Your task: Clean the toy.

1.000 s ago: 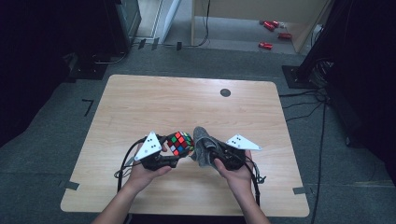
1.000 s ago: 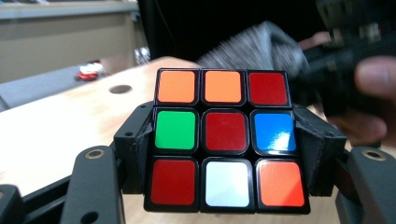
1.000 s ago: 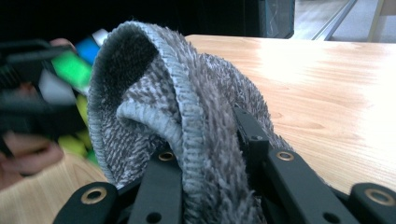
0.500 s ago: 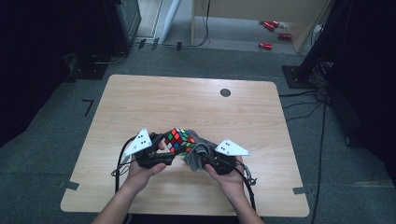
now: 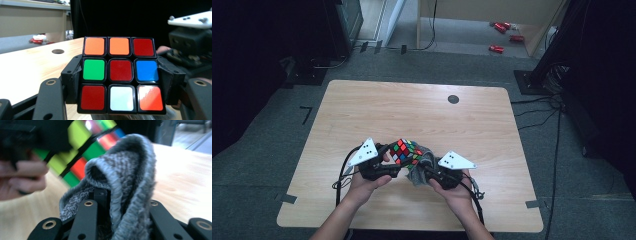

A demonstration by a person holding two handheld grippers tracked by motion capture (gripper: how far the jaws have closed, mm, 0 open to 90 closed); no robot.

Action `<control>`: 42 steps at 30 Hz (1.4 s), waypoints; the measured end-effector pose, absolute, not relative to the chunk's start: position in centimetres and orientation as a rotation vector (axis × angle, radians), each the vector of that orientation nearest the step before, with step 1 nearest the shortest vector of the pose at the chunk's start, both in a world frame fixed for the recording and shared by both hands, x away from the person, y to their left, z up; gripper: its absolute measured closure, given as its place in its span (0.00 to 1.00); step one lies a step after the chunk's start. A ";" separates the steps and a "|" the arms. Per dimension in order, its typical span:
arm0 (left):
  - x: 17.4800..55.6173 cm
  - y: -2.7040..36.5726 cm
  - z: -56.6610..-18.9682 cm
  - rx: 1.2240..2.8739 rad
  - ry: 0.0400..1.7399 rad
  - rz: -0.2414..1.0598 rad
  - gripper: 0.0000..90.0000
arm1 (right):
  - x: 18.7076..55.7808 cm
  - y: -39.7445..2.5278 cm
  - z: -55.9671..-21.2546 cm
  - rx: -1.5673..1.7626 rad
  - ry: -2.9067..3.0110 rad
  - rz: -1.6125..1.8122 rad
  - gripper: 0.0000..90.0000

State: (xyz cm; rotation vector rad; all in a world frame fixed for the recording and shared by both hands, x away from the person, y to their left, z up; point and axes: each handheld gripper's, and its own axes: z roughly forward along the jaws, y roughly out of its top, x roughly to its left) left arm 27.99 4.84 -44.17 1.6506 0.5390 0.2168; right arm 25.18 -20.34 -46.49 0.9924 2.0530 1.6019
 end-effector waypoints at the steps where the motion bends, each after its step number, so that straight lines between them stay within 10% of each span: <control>1: 27.9 4.7 -44.1 1.653 0.537 0.217 0.39 | 25.2 -20.5 -46.5 0.996 2.044 1.604 0.84; 26: 28.4 5.2 -44.2 1.655 0.586 0.220 0.39 | 24.5 -18.8 -47.4 0.835 2.194 1.544 0.83; 42: 29.4 6.1 -45.0 1.672 0.706 0.286 0.39 | 26.7 -25.8 -48.1 1.170 1.982 1.320 0.83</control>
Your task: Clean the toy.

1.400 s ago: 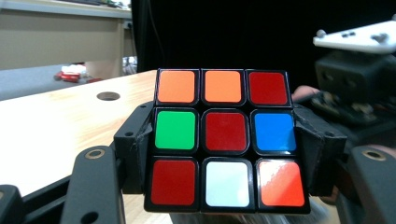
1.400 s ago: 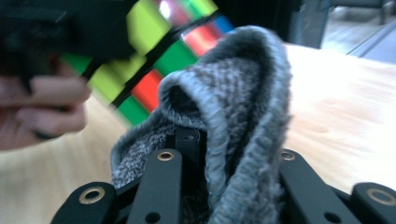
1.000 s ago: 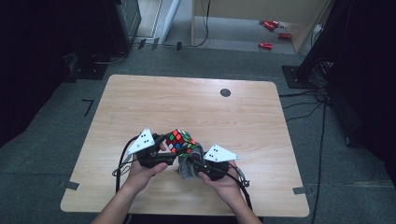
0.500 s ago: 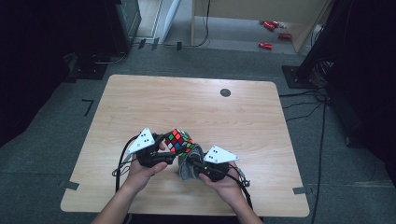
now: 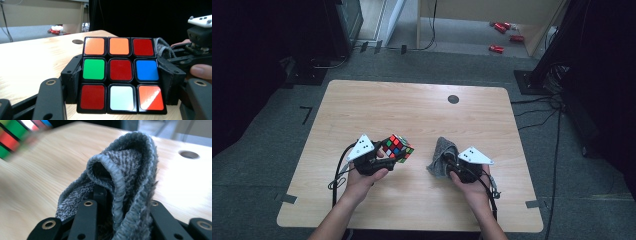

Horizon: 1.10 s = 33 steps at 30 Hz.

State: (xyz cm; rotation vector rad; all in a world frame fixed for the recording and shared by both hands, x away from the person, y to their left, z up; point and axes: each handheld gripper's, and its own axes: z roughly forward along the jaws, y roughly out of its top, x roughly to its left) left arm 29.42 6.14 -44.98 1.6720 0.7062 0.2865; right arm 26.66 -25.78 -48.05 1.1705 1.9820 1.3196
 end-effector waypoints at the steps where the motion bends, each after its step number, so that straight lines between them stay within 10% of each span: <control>1: 29.4 6.1 -45.0 1.675 0.712 0.287 0.39 | 26.8 -25.9 -48.4 1.178 1.988 1.286 0.83; 9: 29.6 6.0 -45.3 1.696 0.732 0.300 0.39 | 27.8 -27.0 -50.8 1.284 2.017 1.208 0.77; 19: 29.8 6.4 -45.2 1.686 0.761 0.309 0.39 | 27.7 -27.9 -48.5 1.261 1.968 1.200 0.21; 33: 29.8 6.5 -44.7 1.668 0.783 0.293 0.39 | 26.0 -26.7 -44.9 1.085 1.958 1.332 0.20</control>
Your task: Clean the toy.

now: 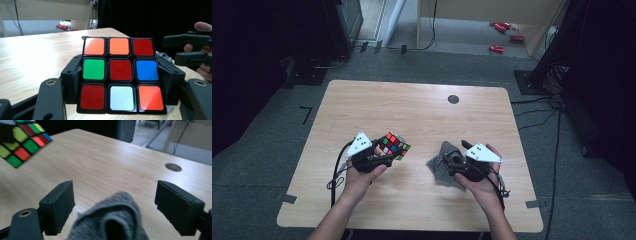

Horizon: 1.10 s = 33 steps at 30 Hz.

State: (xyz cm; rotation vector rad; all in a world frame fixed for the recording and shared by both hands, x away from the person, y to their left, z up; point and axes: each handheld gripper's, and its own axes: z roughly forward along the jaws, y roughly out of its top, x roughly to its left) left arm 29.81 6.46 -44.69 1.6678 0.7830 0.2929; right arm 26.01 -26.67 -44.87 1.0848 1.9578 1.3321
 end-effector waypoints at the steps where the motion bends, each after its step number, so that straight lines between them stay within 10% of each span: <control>1: 29.7 6.3 -44.6 1.669 0.779 0.285 0.39 | 25.9 -26.4 -44.9 1.067 1.962 1.343 0.21; 33: 28.6 2.1 -44.3 1.739 0.807 0.082 0.39 | 24.0 -18.2 -47.8 0.575 1.963 1.375 0.30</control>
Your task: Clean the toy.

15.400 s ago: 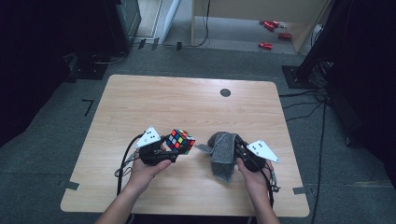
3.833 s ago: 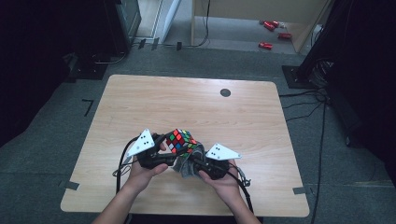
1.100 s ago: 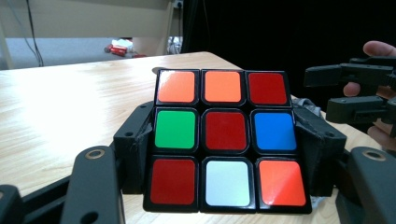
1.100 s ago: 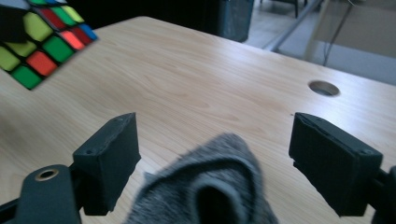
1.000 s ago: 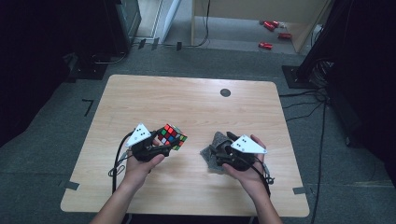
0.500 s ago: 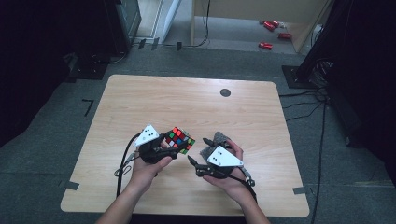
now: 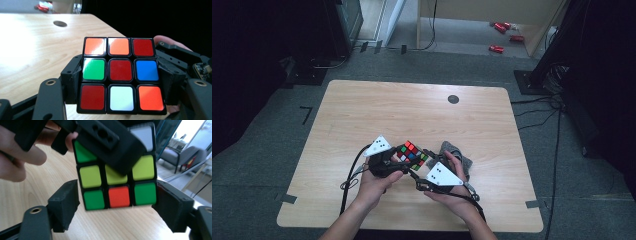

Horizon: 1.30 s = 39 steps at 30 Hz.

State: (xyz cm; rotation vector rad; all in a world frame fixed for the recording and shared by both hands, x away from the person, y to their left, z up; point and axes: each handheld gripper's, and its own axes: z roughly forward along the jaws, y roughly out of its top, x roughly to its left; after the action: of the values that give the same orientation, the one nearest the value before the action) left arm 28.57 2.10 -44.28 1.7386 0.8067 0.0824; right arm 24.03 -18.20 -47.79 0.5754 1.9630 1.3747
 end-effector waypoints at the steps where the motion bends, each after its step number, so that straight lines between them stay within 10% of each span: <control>1: 28.6 2.0 -44.4 1.744 0.808 0.071 0.39 | 24.0 -18.2 -47.8 0.573 1.956 1.374 0.32; 11: 29.2 2.4 -44.7 1.732 0.785 0.002 0.33 | 24.0 -18.3 -48.0 0.530 1.953 1.331 0.38; 21: 29.4 3.8 -44.3 1.741 0.688 0.127 0.16 | 24.9 -20.5 -47.6 0.663 1.973 1.315 0.38; 39: 28.3 3.1 -46.7 1.820 0.490 0.402 0.17 | 25.0 -22.1 -45.5 0.883 1.997 1.480 0.38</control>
State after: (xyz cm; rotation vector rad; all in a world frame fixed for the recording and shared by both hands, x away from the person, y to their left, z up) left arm 28.34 3.12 -46.70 1.8196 0.4900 0.4022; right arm 25.01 -22.13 -45.52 0.8828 1.9972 1.4798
